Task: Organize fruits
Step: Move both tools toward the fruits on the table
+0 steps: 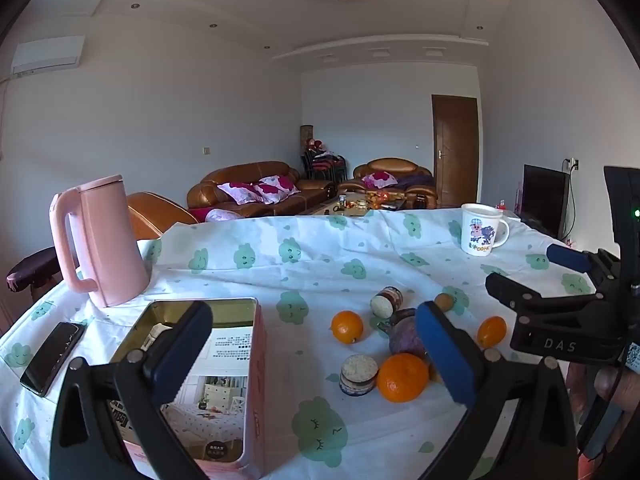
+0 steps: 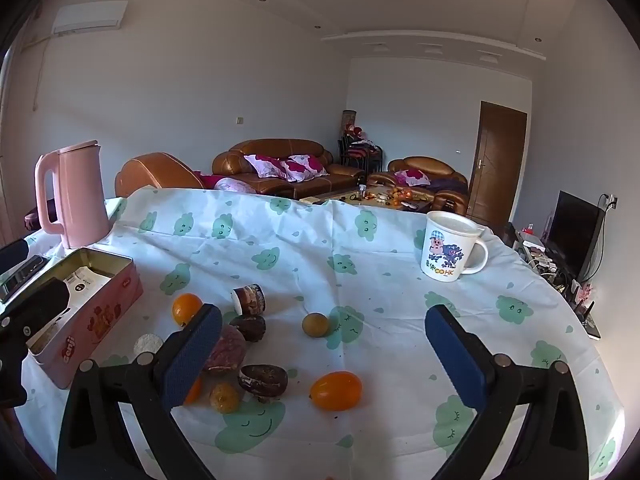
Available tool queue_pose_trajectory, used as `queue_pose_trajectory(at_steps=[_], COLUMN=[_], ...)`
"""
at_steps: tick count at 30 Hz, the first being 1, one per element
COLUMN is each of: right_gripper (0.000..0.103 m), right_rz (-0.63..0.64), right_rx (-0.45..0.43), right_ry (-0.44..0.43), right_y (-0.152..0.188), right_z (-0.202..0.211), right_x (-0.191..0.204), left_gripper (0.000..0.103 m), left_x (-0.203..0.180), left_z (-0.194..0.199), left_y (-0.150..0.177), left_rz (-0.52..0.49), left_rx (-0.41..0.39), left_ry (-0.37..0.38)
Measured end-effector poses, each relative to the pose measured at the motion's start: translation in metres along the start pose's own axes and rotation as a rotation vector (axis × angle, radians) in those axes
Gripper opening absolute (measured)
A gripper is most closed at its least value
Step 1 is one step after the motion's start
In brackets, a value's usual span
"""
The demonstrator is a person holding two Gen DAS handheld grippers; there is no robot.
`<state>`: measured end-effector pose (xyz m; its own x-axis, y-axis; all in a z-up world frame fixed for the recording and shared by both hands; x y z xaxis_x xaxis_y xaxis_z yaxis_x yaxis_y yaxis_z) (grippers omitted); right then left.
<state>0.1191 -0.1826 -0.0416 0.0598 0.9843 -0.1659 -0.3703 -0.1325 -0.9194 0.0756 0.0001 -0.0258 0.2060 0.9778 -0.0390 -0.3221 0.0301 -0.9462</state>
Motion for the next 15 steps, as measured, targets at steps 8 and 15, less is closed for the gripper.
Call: queue_pose_trajectory(at_steps=[8,15], right_gripper=[0.102,0.102], right_rz=[0.002,0.005], right_rx=[0.01,0.018], right_ry=[-0.004,-0.006], right_y=[0.0047,0.0052], right_z=[-0.0007,-0.0023], right_x=[0.0011,0.0013], left_gripper=[0.103,0.103], left_x=[-0.0017,-0.0013], left_z=[0.001,0.001], left_y=[0.0024,0.0024], left_rz=[-0.002,-0.003], left_rx=[0.003,-0.002], left_ry=[0.001,0.002])
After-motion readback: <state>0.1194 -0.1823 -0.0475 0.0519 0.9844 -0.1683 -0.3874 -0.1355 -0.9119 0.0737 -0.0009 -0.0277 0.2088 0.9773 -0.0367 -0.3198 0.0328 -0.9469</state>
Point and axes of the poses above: each gripper's, at about its wrist camera, not at the fingertips, and z roughly against the way its jaws point, x to its left, y to its underside, the point moved 8 cm from there along -z, roughly the way its jaws point, and after that the axes turned 12 degrees about y, right-handed, at the moved point
